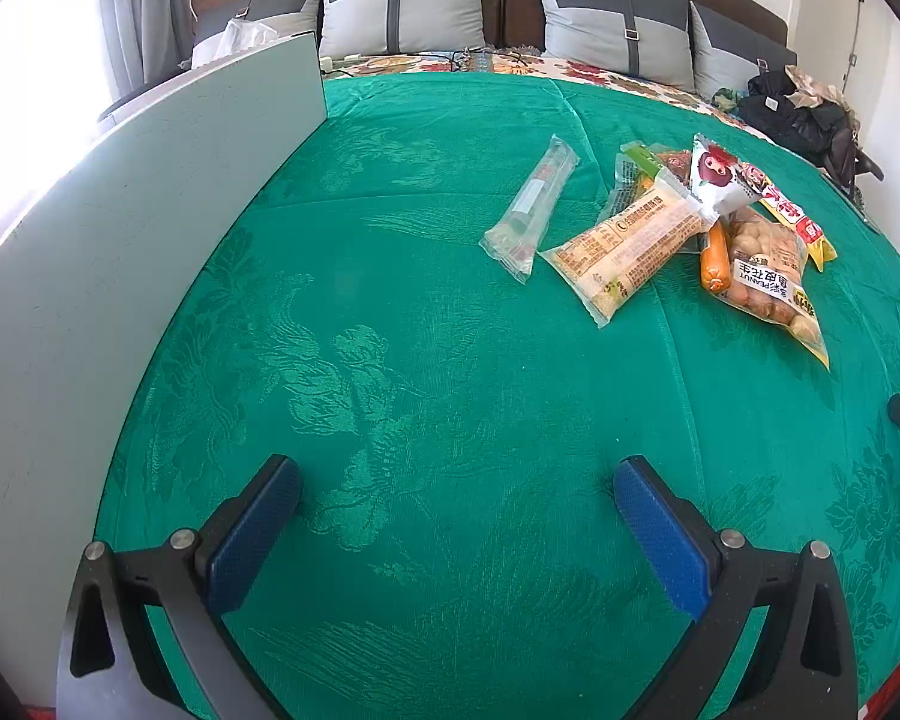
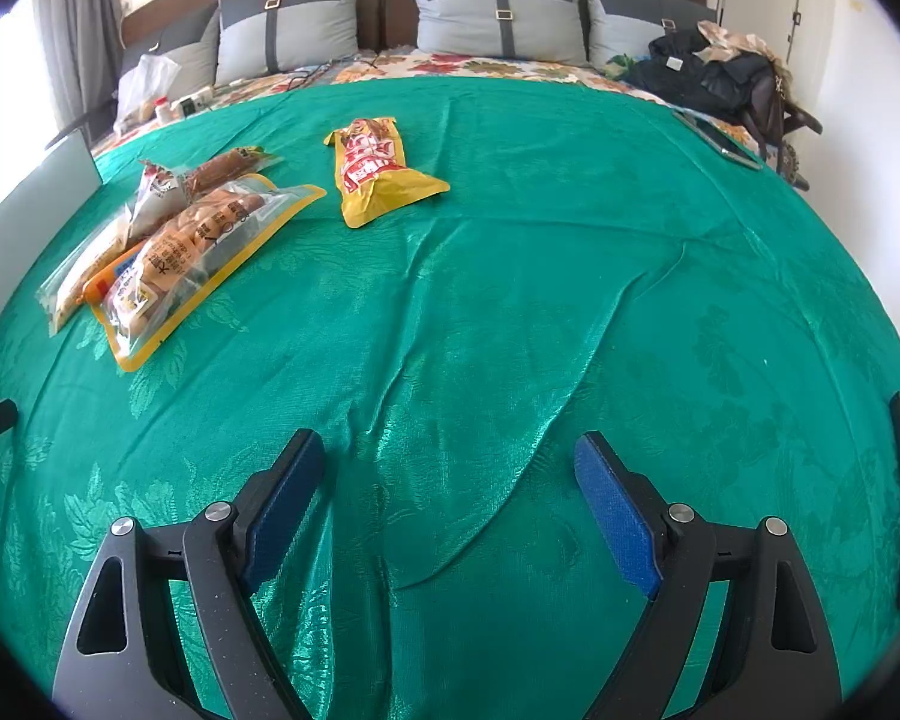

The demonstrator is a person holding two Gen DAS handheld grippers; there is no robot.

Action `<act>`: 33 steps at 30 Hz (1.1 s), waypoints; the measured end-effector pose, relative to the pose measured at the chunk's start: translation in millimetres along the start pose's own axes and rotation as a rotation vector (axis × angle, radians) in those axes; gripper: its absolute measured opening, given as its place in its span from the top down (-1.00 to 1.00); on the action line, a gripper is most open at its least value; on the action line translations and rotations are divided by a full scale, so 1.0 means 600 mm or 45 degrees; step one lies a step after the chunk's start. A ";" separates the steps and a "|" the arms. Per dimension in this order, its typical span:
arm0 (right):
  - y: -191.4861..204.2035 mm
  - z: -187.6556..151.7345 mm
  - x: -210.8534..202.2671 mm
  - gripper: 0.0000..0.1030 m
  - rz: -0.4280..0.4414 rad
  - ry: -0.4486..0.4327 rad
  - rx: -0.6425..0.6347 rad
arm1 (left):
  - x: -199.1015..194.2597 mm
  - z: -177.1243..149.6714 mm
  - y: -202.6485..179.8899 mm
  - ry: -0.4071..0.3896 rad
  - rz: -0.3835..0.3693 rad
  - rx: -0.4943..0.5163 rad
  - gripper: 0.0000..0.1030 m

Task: Organize snacks
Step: 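Return both tools above the remaining snacks on the bed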

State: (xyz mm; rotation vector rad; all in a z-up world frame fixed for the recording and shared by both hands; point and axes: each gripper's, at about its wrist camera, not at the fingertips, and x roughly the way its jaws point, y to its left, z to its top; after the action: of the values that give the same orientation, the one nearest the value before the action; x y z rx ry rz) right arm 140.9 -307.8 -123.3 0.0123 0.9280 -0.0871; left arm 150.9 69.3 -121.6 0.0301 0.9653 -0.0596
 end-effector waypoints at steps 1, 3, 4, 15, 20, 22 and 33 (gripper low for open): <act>0.000 0.000 0.000 -0.70 0.000 0.000 0.000 | 0.000 0.000 0.000 0.000 0.000 0.000 -1.00; 0.000 0.000 0.000 -0.70 0.000 0.000 0.000 | 0.001 -0.001 0.000 0.000 0.000 0.000 -1.00; 0.000 0.000 0.000 -0.70 0.000 0.000 0.000 | 0.001 -0.001 0.000 0.000 0.000 0.000 -1.00; -0.001 0.001 0.000 -0.70 0.001 0.001 0.001 | 0.003 -0.006 0.000 0.001 0.001 0.001 -1.00; -0.001 0.001 0.000 -0.70 0.002 0.001 0.001 | 0.002 -0.001 0.002 0.058 -0.029 0.047 -1.00; -0.001 0.001 0.000 -0.70 0.002 0.000 0.001 | 0.008 0.020 0.006 0.147 -0.056 0.076 -0.99; 0.000 0.001 0.001 -0.71 0.006 0.001 0.001 | 0.093 0.238 -0.036 0.205 -0.124 0.126 -0.84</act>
State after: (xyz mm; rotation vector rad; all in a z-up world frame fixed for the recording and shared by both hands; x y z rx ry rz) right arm 141.7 -307.7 -123.2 0.0150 0.9289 -0.0833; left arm 298.5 38.3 -85.9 0.0796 1.1239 -0.1970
